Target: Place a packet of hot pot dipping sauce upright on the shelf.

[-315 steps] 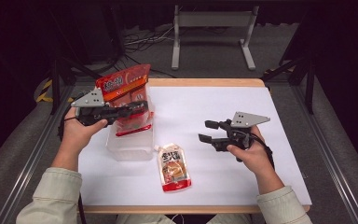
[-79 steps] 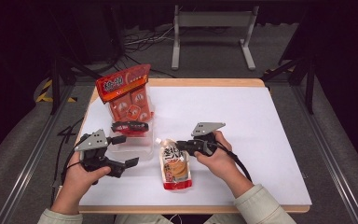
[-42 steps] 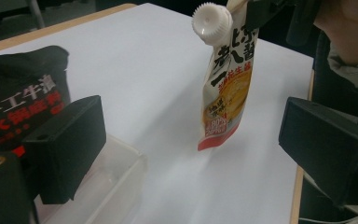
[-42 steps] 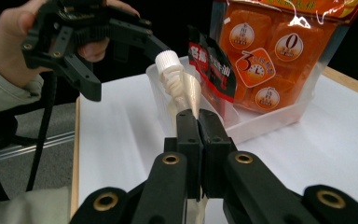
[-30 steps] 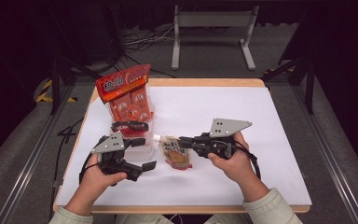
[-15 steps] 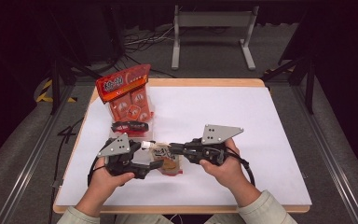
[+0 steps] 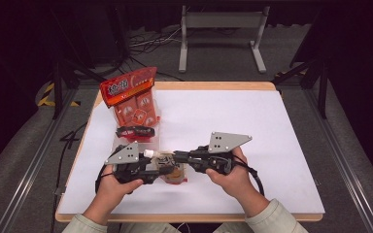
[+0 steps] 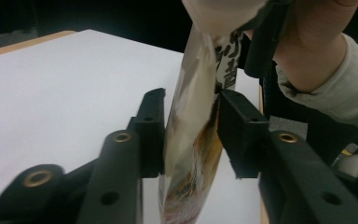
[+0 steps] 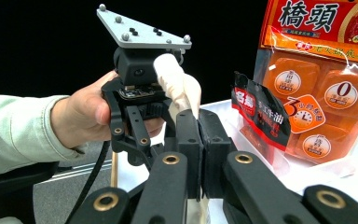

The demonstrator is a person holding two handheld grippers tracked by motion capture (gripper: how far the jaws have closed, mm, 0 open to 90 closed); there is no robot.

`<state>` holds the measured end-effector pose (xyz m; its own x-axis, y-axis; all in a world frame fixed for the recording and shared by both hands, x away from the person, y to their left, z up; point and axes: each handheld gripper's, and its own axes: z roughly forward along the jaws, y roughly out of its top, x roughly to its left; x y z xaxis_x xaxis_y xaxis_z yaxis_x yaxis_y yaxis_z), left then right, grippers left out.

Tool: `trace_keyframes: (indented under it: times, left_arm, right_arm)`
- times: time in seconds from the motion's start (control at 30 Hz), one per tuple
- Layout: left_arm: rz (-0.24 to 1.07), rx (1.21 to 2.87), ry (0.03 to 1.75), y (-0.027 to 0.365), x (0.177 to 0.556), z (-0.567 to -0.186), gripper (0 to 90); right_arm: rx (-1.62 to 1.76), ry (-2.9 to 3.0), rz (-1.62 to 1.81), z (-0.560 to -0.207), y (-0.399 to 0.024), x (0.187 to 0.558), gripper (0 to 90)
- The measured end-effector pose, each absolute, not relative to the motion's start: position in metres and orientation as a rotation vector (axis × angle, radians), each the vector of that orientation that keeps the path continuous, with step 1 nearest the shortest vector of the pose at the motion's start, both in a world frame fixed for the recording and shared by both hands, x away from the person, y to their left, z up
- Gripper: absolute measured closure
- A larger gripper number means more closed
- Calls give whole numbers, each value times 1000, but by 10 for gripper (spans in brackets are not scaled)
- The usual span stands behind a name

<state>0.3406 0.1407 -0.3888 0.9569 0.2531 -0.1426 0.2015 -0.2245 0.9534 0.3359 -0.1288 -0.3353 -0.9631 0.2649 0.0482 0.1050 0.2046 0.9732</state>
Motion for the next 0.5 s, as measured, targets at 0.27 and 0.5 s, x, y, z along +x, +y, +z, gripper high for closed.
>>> trace_keyframes:
  times: [0.27, 0.5]
  left_arm:
    - [10, 1820, 321, 144, 339, -386, 822]
    - [15, 1847, 324, 145, 339, -383, 854]
  right_arm:
    - [368, 2322, 1881, -335, -130, 336, 889]
    - [379, 2314, 1870, -336, -130, 337, 861]
